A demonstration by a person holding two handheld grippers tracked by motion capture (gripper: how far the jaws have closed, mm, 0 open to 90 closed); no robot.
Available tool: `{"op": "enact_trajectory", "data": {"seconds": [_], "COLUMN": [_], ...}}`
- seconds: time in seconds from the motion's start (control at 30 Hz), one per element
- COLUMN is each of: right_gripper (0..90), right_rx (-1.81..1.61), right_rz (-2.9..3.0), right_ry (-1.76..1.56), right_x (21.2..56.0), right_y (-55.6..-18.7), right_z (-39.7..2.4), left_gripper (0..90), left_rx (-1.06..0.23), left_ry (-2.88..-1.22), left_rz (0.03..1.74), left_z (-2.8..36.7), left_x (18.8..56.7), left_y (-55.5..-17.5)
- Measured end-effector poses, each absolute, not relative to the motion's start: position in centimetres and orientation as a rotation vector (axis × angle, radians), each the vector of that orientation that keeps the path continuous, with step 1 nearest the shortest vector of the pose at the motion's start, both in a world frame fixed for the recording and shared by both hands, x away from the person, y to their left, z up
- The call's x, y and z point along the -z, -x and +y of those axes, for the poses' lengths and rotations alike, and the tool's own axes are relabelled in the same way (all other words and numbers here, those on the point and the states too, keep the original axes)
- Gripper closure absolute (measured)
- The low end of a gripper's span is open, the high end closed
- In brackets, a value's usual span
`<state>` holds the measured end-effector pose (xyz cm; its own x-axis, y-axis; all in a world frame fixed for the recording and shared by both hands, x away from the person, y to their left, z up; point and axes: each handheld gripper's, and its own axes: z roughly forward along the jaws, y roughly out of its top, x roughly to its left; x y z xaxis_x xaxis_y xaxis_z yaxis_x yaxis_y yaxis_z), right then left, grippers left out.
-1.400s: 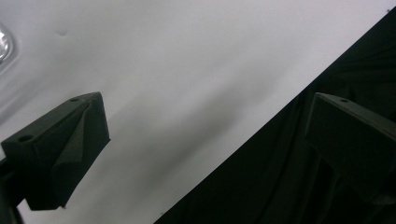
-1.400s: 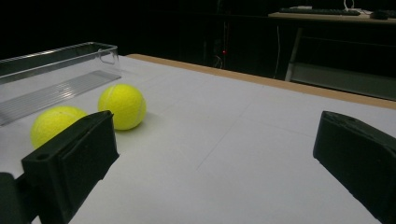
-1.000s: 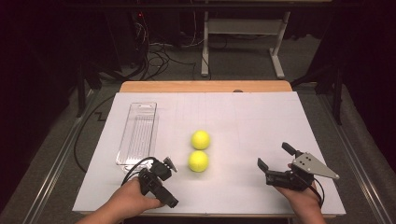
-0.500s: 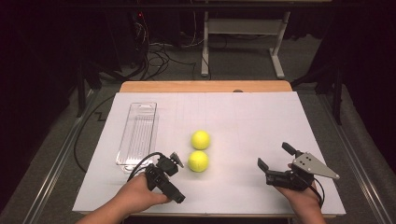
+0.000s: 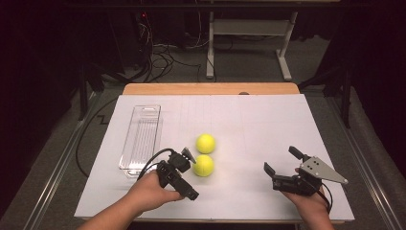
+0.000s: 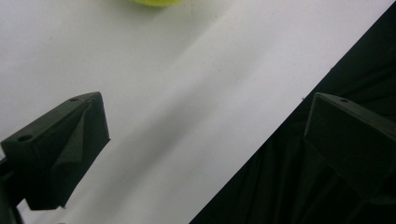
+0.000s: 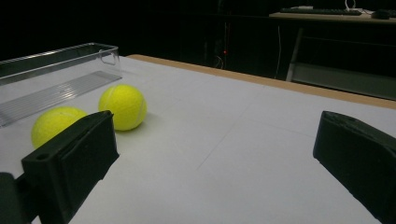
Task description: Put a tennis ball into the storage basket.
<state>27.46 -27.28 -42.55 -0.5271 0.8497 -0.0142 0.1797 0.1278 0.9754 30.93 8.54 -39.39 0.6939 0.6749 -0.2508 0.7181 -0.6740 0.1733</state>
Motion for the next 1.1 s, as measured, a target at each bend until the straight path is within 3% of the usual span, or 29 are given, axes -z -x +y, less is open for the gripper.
{"op": "enact_trajectory", "data": {"seconds": [1.1], "right_gripper": [0.1], "right_rx": [-1.442], "right_rz": [1.807], "right_ry": [-0.991], "right_x": [42.5], "right_y": [-27.4], "right_z": [-27.3], "left_gripper": [0.6], "left_rx": [0.201], "left_ry": [-2.647], "left_rz": [1.173], "left_z": [6.3], "left_x": [38.2], "left_y": [-33.9]}}
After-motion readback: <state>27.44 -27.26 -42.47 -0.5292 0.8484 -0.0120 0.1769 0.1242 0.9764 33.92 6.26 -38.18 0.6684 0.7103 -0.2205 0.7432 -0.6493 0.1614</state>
